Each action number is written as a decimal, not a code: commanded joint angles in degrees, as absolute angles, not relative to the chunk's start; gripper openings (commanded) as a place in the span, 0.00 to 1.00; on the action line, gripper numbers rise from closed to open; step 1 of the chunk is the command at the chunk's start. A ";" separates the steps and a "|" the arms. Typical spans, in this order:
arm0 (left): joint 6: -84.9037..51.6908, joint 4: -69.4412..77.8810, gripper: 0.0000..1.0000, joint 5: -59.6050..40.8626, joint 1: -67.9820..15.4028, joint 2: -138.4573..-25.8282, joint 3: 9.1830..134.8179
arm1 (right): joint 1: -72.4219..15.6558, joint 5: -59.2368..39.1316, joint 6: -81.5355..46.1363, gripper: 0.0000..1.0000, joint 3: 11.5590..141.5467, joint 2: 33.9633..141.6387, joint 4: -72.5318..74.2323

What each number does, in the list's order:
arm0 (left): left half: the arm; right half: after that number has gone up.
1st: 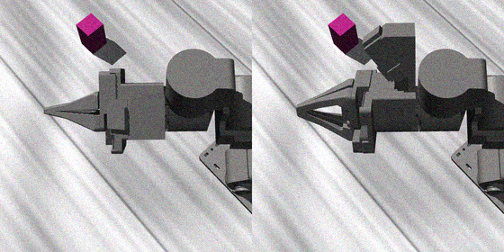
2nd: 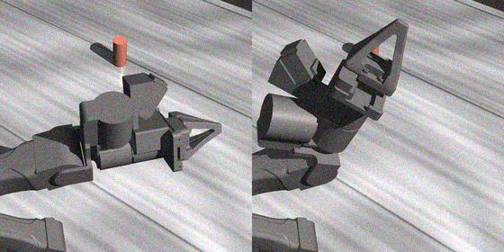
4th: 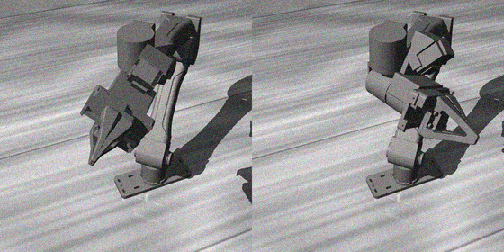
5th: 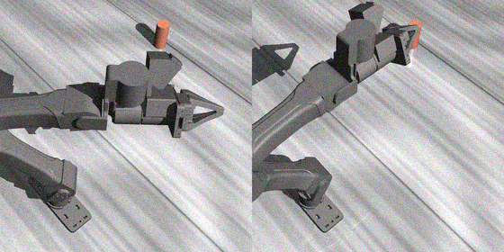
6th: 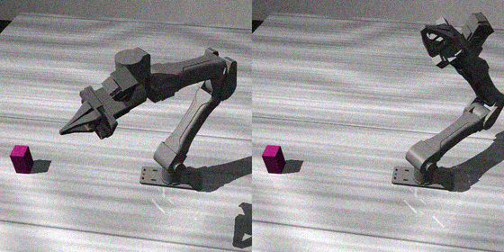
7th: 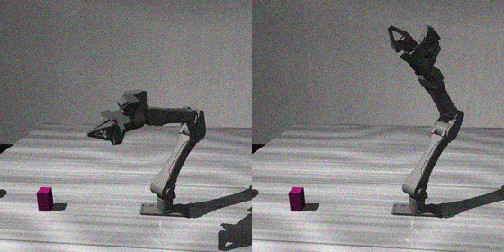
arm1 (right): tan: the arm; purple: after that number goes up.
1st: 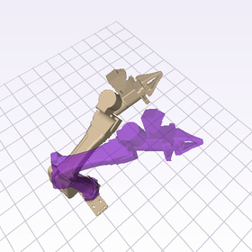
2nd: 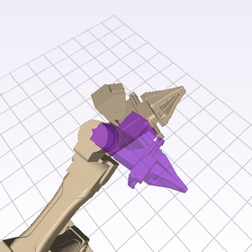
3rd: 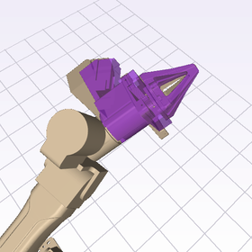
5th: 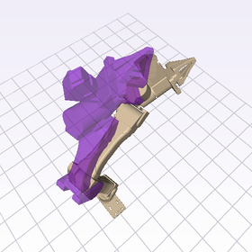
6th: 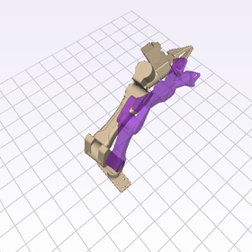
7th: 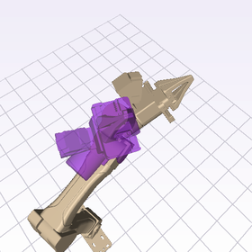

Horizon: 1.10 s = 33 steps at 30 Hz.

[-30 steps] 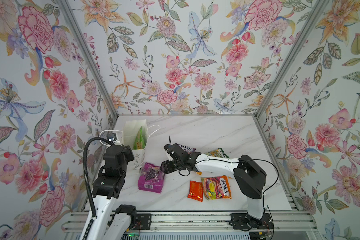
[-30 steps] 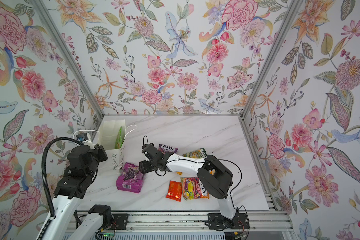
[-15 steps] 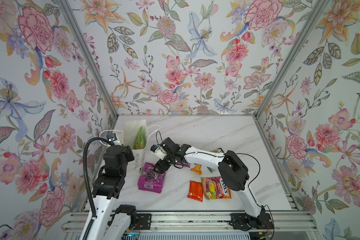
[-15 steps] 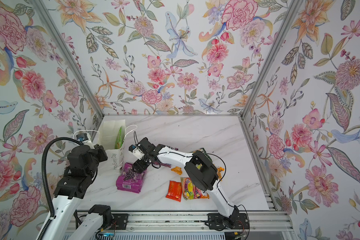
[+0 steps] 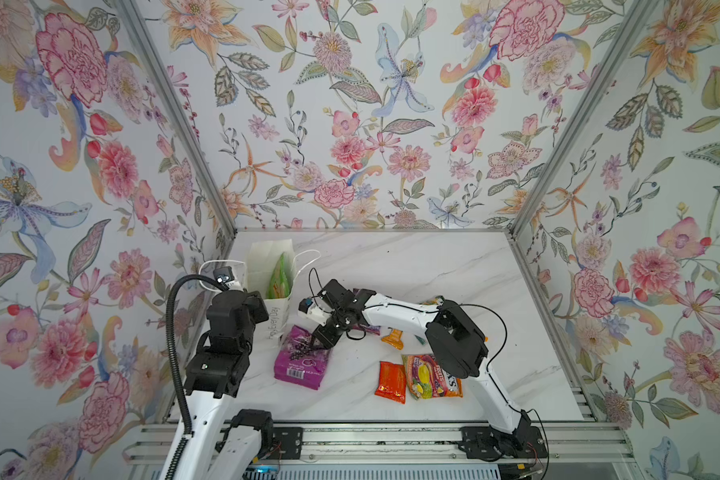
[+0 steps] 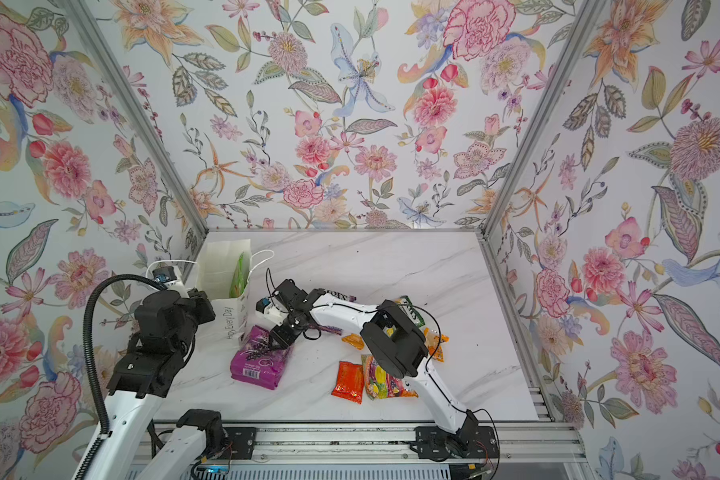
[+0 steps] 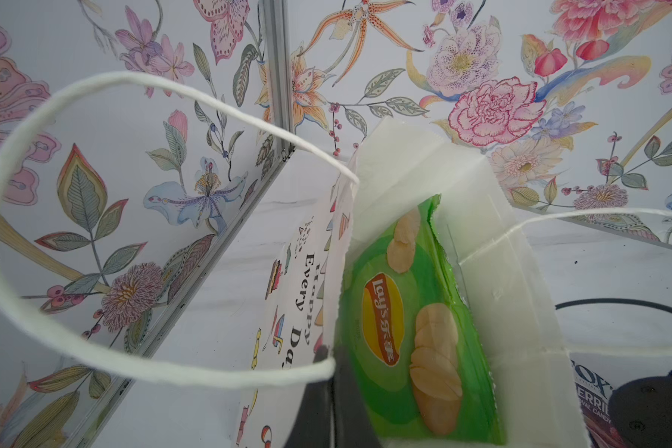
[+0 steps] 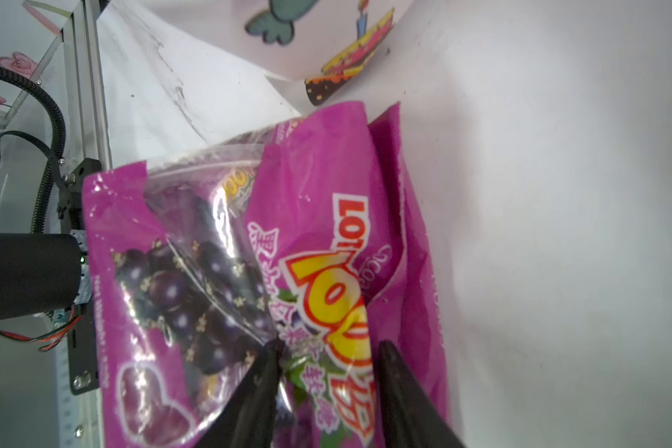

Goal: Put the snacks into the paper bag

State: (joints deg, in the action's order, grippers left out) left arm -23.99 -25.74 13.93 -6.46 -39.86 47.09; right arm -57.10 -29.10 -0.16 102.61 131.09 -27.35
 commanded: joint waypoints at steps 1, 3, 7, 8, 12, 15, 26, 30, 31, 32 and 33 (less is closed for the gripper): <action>-23.86 -25.60 0.00 14.17 -6.02 -39.73 45.97 | -57.30 -28.74 -2.62 0.29 98.06 129.39 -32.00; -23.96 -25.71 0.00 14.22 -6.05 -39.49 45.88 | -57.39 -28.25 -4.39 0.23 95.79 127.44 -31.03; -23.98 -25.59 0.00 14.19 -6.00 -39.46 45.94 | -57.96 -26.40 -9.30 0.10 91.34 124.25 -27.24; -23.96 -25.58 0.00 14.25 -5.93 -39.54 45.97 | -58.33 -25.62 -10.70 0.06 90.13 123.58 -26.13; -23.91 -25.68 0.00 14.24 -5.98 -39.46 45.88 | -58.64 -21.56 -18.56 0.00 86.44 120.57 -22.78; -23.90 -25.66 0.00 14.24 -5.94 -39.38 45.88 | -58.75 -15.82 -28.29 0.00 82.48 117.29 -21.43; -23.90 -25.46 0.00 14.01 -5.98 -39.46 45.83 | -63.39 -3.59 -48.14 0.00 68.71 107.10 -16.35; -23.90 -25.42 0.00 14.05 -5.98 -39.42 45.88 | -62.98 -4.56 -48.00 0.18 69.56 107.28 -16.31; -23.90 -25.53 0.00 14.10 -5.97 -39.42 45.80 | -62.67 -4.75 -47.86 0.26 69.73 107.20 -16.26; -23.91 -25.49 0.00 14.06 -5.93 -39.38 45.79 | -62.37 -5.04 -47.66 0.33 69.91 107.14 -16.02; -23.90 -25.49 0.00 14.06 -5.94 -39.37 45.79 | -61.97 -5.41 -47.40 0.42 70.03 107.25 -15.62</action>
State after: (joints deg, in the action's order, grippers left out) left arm -23.99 -25.69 13.93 -6.39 -39.83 46.87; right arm -62.85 -6.37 -46.65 70.06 107.59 -15.53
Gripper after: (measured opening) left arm 0.042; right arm 0.385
